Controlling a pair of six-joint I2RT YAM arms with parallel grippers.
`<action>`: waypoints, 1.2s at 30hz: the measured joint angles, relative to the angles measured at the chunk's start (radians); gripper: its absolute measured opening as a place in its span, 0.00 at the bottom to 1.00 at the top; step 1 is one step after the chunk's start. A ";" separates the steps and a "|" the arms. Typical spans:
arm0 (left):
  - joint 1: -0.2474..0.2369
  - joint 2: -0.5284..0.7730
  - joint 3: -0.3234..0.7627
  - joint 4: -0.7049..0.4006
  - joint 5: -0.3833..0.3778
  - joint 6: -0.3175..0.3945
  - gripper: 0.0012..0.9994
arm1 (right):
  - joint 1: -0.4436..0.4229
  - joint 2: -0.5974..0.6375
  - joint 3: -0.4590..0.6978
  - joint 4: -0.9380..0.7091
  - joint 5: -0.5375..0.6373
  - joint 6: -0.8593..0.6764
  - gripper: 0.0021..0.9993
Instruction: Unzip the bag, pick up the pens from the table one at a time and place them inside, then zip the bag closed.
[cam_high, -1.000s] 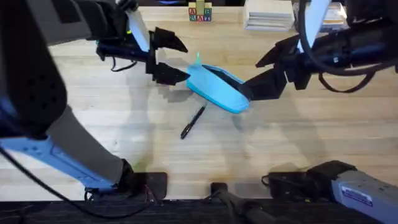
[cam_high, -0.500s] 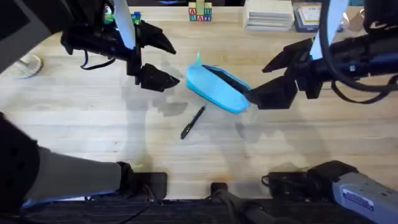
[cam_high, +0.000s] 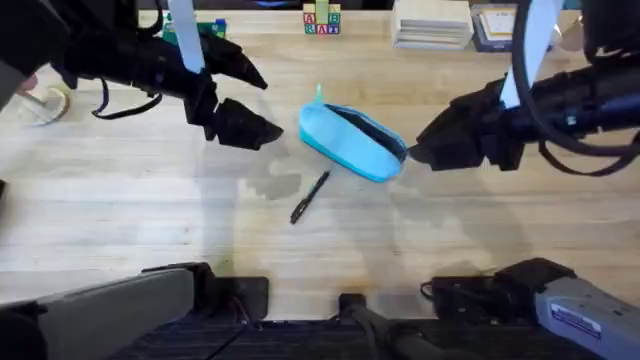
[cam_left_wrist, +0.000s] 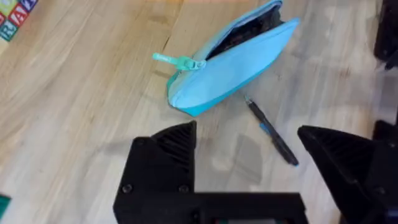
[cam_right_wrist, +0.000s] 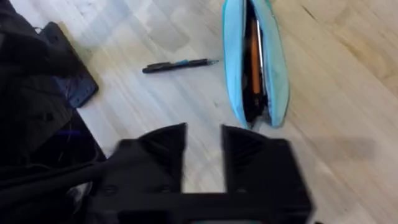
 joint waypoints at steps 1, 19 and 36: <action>0.000 -0.006 0.000 0.000 -0.001 -0.029 1.00 | 0.000 0.000 0.000 -0.008 0.000 -0.005 0.18; 0.000 -0.017 0.000 -0.003 -0.013 -0.274 1.00 | 0.000 0.021 0.000 -0.035 0.000 -0.160 0.03; 0.000 -0.017 0.000 -0.003 -0.015 -0.279 1.00 | 0.000 0.249 0.000 0.022 0.004 -0.307 0.03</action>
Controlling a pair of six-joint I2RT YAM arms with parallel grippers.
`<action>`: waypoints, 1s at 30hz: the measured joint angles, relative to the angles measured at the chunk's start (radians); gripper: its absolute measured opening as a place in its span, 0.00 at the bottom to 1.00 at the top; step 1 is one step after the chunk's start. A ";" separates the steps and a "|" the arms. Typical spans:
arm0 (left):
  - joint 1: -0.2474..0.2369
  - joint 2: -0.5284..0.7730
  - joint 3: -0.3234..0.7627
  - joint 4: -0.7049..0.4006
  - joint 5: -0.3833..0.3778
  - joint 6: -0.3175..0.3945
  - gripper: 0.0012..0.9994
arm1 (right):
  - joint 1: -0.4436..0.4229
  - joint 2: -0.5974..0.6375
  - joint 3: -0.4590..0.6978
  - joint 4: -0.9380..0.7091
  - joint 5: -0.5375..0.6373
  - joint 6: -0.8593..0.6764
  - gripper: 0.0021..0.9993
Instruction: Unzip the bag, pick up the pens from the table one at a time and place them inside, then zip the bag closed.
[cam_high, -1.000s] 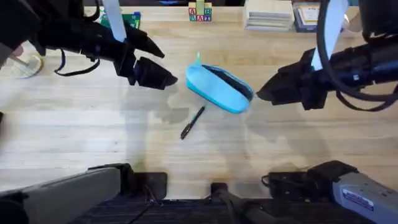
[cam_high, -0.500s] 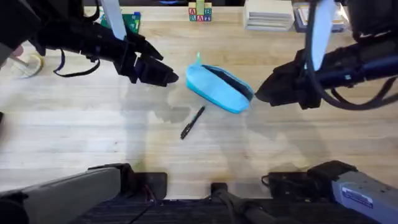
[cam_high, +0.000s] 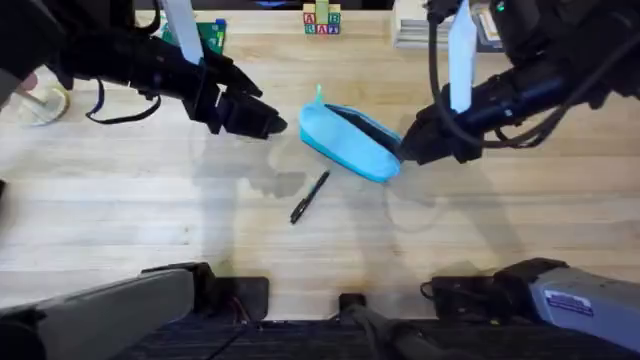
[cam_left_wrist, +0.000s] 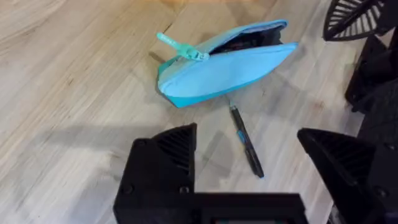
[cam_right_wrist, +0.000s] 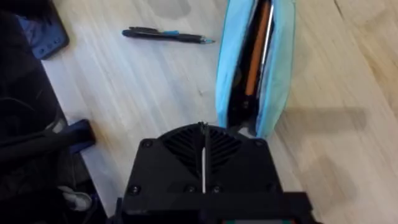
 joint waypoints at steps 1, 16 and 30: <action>0.000 0.000 0.000 0.000 0.000 0.000 1.00 | 0.000 0.014 0.000 0.009 0.003 -0.003 0.03; 0.000 0.000 0.000 0.000 0.000 0.000 1.00 | -0.001 0.154 0.000 0.124 0.072 -0.011 0.03; 0.000 0.000 0.000 0.000 0.000 0.000 1.00 | -0.001 0.297 0.001 0.138 0.071 -0.011 0.03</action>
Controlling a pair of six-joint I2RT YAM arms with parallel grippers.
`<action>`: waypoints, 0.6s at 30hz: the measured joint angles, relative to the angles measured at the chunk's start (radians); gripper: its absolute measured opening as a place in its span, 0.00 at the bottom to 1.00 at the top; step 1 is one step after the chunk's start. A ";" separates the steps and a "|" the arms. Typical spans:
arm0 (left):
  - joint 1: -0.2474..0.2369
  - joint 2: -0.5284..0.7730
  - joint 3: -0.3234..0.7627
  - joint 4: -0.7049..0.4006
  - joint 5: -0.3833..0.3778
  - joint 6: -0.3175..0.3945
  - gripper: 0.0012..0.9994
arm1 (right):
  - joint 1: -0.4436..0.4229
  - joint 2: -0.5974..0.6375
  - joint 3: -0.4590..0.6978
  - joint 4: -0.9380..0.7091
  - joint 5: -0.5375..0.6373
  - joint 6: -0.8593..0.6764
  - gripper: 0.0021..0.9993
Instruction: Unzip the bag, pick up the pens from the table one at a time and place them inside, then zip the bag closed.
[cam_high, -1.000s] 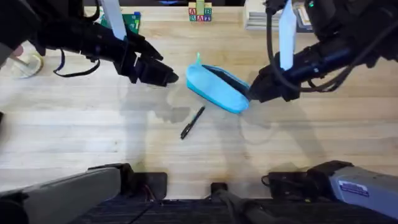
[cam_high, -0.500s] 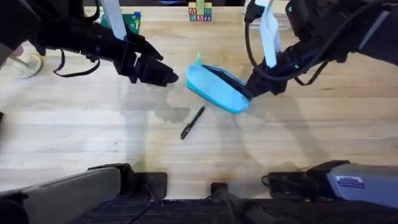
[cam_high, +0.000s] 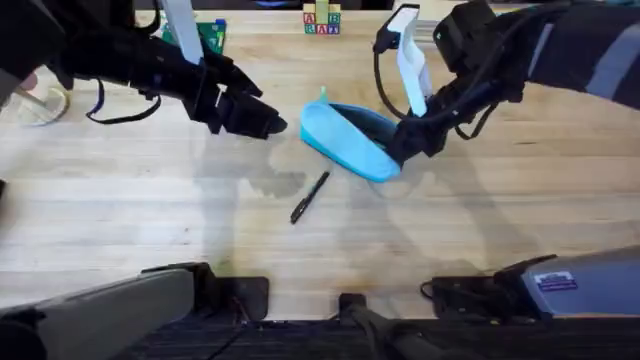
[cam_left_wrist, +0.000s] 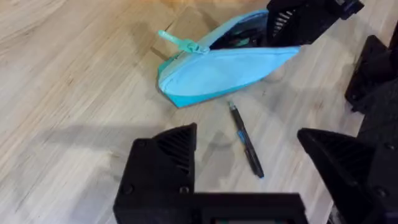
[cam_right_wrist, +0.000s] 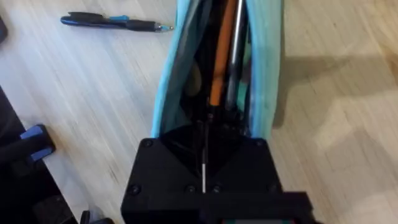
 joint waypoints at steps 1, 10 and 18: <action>0.000 0.000 0.000 0.000 0.000 0.000 1.00 | 0.000 0.000 0.001 0.000 0.000 0.000 0.03; 0.000 0.000 0.000 0.000 0.000 0.000 1.00 | 0.000 0.000 0.004 -0.004 -0.006 -0.001 0.98; 0.000 0.000 0.000 0.000 0.000 0.000 1.00 | 0.000 0.000 0.007 -0.004 -0.009 0.000 1.00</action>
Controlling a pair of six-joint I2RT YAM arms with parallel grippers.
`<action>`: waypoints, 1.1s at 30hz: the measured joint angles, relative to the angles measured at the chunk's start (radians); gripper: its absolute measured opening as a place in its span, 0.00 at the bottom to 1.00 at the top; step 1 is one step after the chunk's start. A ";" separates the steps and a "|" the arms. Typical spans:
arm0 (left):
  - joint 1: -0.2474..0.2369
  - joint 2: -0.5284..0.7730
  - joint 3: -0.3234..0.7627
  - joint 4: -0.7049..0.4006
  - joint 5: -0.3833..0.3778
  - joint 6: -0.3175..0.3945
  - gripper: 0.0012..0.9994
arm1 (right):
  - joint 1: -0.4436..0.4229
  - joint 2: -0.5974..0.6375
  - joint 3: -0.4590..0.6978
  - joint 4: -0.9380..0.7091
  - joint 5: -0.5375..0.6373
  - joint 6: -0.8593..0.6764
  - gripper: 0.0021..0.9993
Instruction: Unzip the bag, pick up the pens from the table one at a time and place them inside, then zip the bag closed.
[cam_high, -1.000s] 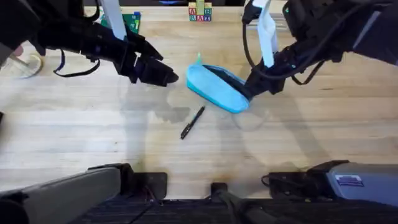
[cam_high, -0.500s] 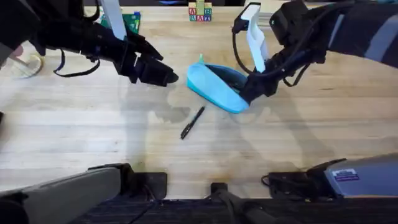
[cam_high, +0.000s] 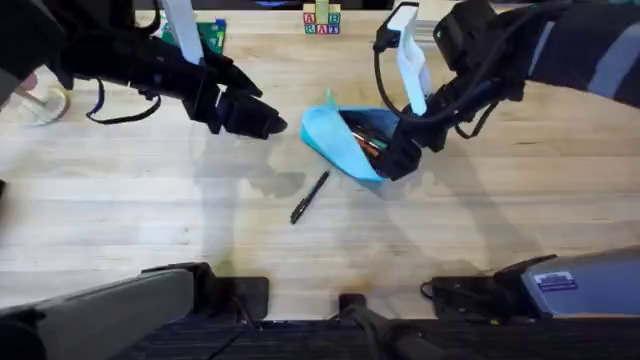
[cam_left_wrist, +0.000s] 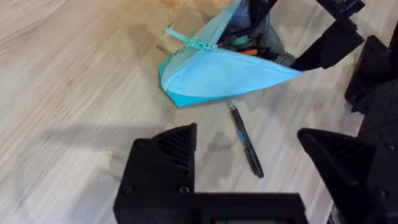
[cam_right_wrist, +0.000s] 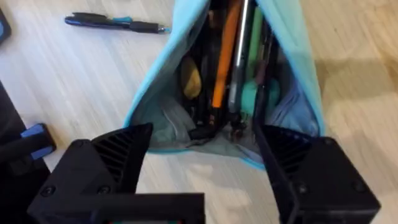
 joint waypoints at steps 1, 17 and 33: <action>0.000 0.000 0.000 0.000 0.000 0.000 1.00 | 0.000 0.000 0.001 0.000 0.000 0.000 1.00; 0.000 0.000 0.000 0.000 0.000 -0.002 1.00 | 0.000 -0.216 0.044 -0.060 0.008 0.084 1.00; 0.000 0.000 0.000 0.000 0.000 -0.002 1.00 | 0.000 -0.600 0.045 -0.255 0.054 0.128 1.00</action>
